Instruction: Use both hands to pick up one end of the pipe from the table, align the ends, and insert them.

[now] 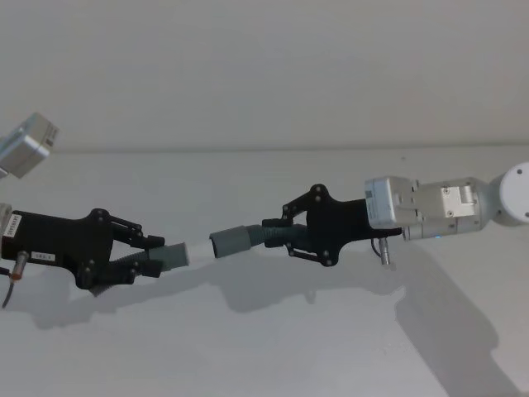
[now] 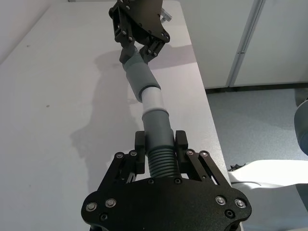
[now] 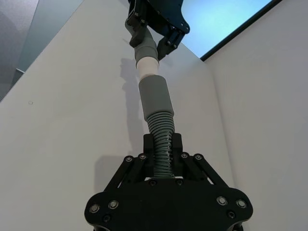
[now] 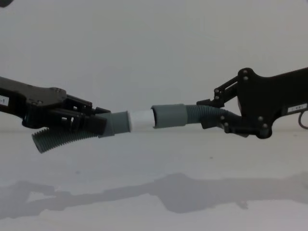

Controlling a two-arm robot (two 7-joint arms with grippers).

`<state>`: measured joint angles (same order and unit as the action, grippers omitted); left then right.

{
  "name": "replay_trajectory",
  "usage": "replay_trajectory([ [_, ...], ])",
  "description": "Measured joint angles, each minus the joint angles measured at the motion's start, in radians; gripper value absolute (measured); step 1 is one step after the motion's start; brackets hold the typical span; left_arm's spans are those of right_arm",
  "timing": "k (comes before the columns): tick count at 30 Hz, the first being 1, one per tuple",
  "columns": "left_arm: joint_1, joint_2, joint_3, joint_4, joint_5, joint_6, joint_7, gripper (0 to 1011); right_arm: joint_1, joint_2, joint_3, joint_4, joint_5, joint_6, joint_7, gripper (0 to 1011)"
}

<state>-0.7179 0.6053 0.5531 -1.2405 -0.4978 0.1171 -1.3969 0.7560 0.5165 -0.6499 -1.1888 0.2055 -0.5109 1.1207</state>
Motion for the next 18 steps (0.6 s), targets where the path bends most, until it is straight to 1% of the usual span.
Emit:
replay_trajectory([
  [18, 0.000, 0.000, 0.000, 0.000, 0.000, 0.000, 0.000, 334, -0.001, 0.024, -0.011, -0.030, 0.022, 0.014, 0.008, 185],
])
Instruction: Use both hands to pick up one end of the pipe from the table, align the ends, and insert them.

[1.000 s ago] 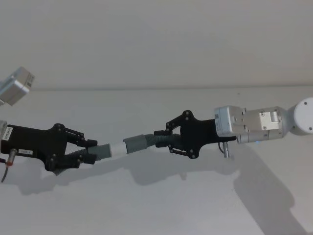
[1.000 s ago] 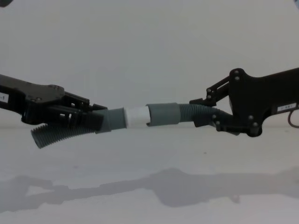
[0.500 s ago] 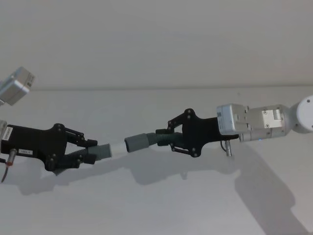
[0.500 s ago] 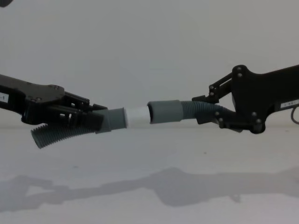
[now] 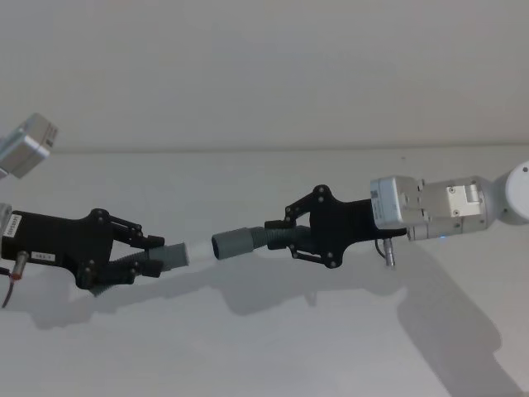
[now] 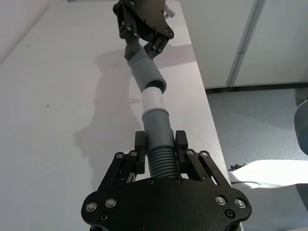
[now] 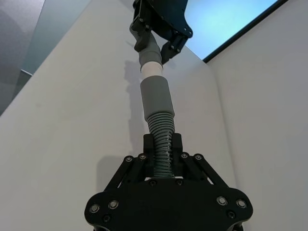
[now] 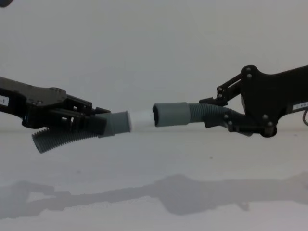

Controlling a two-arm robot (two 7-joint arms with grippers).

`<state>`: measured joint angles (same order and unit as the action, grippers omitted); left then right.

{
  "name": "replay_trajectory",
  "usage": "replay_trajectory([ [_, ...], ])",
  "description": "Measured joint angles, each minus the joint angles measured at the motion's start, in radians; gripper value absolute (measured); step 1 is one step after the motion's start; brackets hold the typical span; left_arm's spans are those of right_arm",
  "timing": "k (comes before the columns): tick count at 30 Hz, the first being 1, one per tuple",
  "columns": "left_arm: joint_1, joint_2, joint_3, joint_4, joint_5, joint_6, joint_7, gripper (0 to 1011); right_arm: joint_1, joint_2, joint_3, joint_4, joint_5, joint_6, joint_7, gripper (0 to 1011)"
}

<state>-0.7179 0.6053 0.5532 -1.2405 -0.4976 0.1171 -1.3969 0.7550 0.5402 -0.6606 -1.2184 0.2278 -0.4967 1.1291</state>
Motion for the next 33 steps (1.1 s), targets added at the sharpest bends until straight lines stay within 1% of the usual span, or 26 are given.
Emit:
replay_trajectory([
  [12, 0.000, 0.001, 0.000, 0.000, 0.000, 0.000, 0.000, 334, -0.010, 0.005, -0.014, -0.021, 0.013, 0.009, 0.003, 185],
  [33, 0.000, 0.000, 0.000, 0.000, 0.000, 0.000, -0.001, 334, -0.007, 0.000, -0.036, -0.024, 0.022, 0.008, -0.004, 185],
])
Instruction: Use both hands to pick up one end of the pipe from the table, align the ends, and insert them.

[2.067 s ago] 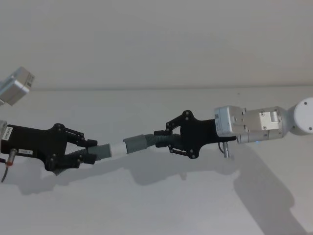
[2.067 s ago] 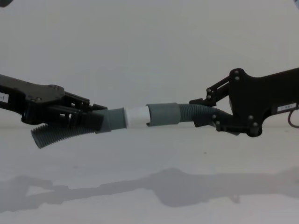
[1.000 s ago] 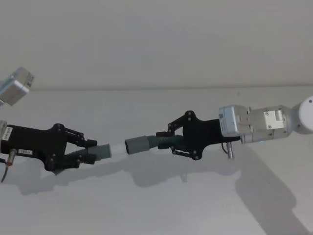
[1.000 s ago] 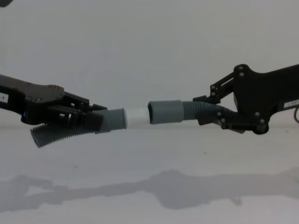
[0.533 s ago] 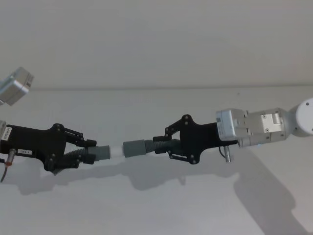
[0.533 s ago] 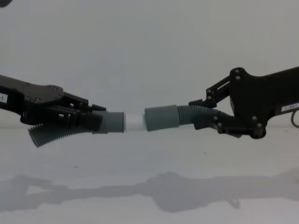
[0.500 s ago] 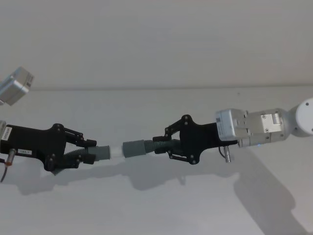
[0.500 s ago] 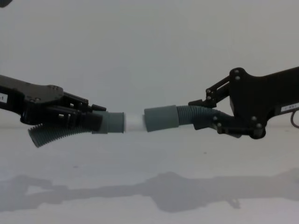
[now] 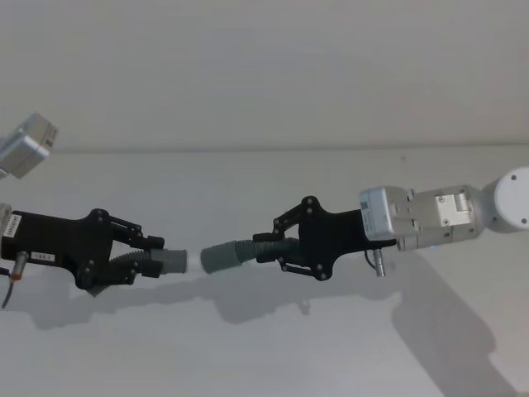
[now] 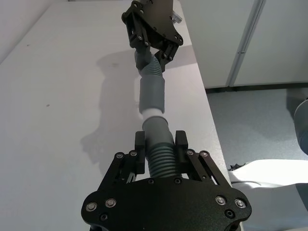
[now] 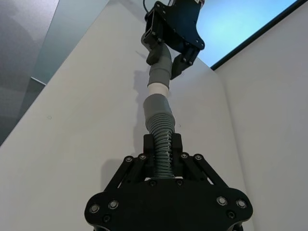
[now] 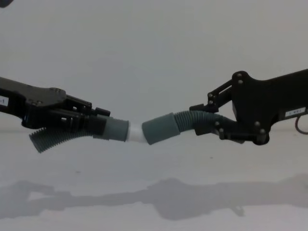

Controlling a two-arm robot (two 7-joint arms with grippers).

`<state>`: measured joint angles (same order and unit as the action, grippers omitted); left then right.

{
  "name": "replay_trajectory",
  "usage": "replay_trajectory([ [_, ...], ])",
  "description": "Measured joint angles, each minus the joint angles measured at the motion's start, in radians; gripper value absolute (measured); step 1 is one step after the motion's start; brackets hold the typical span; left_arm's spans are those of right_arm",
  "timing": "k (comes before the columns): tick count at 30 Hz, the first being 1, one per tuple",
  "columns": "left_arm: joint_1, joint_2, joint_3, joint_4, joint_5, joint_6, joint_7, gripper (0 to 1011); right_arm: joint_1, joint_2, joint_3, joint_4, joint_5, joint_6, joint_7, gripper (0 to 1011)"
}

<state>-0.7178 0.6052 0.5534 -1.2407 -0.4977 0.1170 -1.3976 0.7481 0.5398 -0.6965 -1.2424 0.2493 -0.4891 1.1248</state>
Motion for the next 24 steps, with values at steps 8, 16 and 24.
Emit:
replay_trajectory([
  [8, 0.000, 0.000, 0.000, 0.000, 0.000, 0.000, 0.000, 334, 0.004, -0.003, -0.008, 0.004, 0.003, 0.000, 0.000, 185],
  [16, 0.000, 0.000, 0.000, 0.000, 0.000, 0.000, 0.000, 334, 0.008, -0.004, -0.015, 0.006, 0.005, 0.000, -0.002, 185],
  [24, 0.000, -0.002, 0.000, 0.000, -0.001, 0.000, 0.001, 332, 0.009, -0.006, -0.019, 0.007, 0.006, 0.001, -0.005, 185],
])
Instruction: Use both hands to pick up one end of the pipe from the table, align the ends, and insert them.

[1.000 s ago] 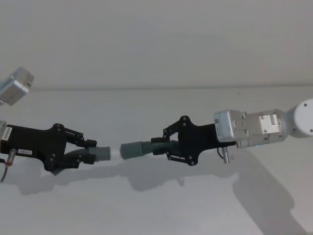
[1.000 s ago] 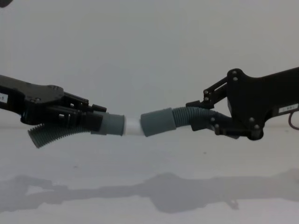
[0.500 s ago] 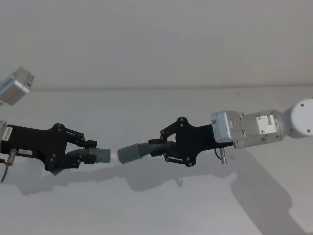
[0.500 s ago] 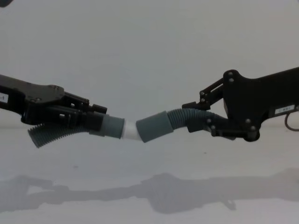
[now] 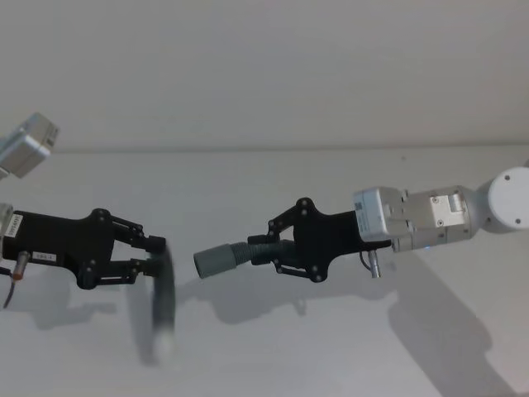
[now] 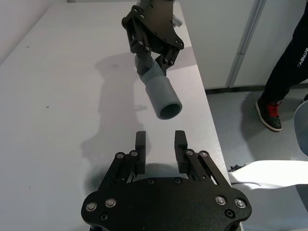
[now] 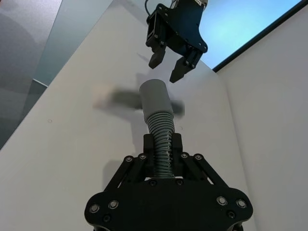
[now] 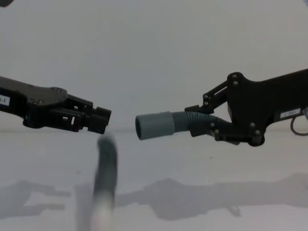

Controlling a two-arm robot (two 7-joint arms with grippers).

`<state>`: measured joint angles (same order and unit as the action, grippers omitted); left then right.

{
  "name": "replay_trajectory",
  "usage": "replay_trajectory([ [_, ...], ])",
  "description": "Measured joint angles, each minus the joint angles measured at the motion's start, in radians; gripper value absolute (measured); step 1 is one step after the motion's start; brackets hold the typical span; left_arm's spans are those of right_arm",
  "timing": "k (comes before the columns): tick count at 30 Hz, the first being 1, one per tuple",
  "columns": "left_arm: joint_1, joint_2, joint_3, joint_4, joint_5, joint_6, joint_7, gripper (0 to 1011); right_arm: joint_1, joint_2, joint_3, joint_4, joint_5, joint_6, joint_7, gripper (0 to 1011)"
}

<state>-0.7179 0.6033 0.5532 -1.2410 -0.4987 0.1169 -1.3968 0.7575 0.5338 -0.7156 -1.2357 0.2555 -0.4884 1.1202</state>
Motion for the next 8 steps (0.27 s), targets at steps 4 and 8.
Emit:
replay_trajectory([
  [4, 0.000, 0.000, 0.000, 0.000, 0.000, 0.000, 0.000, 331, 0.000, 0.000, -0.001, 0.000, 0.000, 0.000, 0.000, 185],
  [8, 0.000, 0.001, 0.000, 0.001, 0.000, 0.000, 0.000, 332, 0.001, 0.001, -0.001, 0.001, 0.000, 0.000, -0.001, 185],
])
